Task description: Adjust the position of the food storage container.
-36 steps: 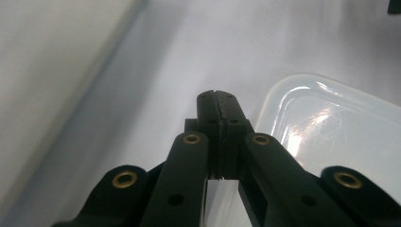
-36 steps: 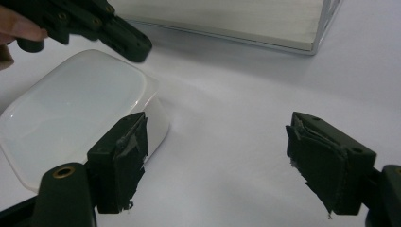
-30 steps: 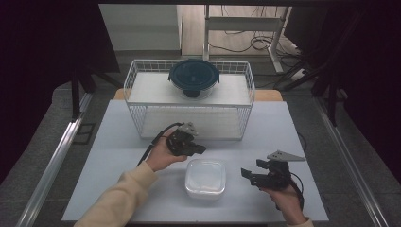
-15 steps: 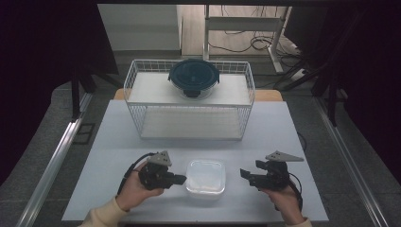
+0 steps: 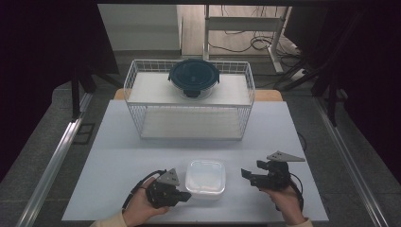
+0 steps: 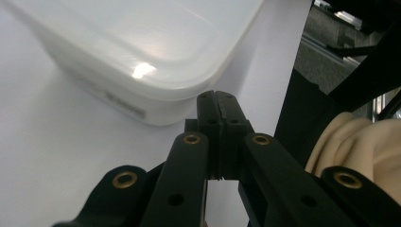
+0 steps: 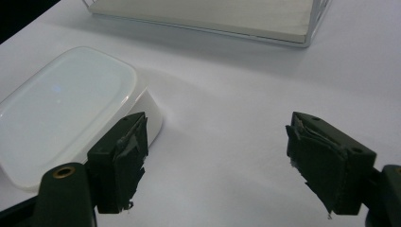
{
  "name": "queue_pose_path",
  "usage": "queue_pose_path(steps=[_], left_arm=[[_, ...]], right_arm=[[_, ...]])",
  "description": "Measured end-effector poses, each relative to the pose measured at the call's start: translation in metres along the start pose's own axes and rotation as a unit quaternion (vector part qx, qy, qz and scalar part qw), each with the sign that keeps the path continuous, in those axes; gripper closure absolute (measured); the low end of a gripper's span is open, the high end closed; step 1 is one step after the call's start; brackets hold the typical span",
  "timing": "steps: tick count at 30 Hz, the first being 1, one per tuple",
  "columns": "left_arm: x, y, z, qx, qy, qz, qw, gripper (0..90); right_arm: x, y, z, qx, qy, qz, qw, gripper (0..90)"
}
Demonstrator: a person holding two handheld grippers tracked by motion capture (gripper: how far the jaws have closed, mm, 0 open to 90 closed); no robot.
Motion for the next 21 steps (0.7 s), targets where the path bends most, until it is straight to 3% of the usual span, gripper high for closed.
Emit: queue_pose_path(steps=[9,21], left_arm=[[-0.011,0.003,0.007,-0.008,-0.008,0.001,0.9999,90.0],[-0.014,-0.027,0.011,0.02,-0.015,0.035,0.9991,90.0]], right_arm=[[0.0,0.001,0.0,-0.003,0.0,-0.002,1.0,21.2],[0.003,0.001,0.002,0.0,0.007,-0.006,1.0,21.2]])
Point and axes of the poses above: each handheld gripper's, and its own axes: x roughly backward along the jaws, z roughly out of its top, y roughly to its right, the point moved 7 cm from there along -x, roughly forward along the jaws, and after that the axes turned 14 degrees about z, right-handed, at the moved point
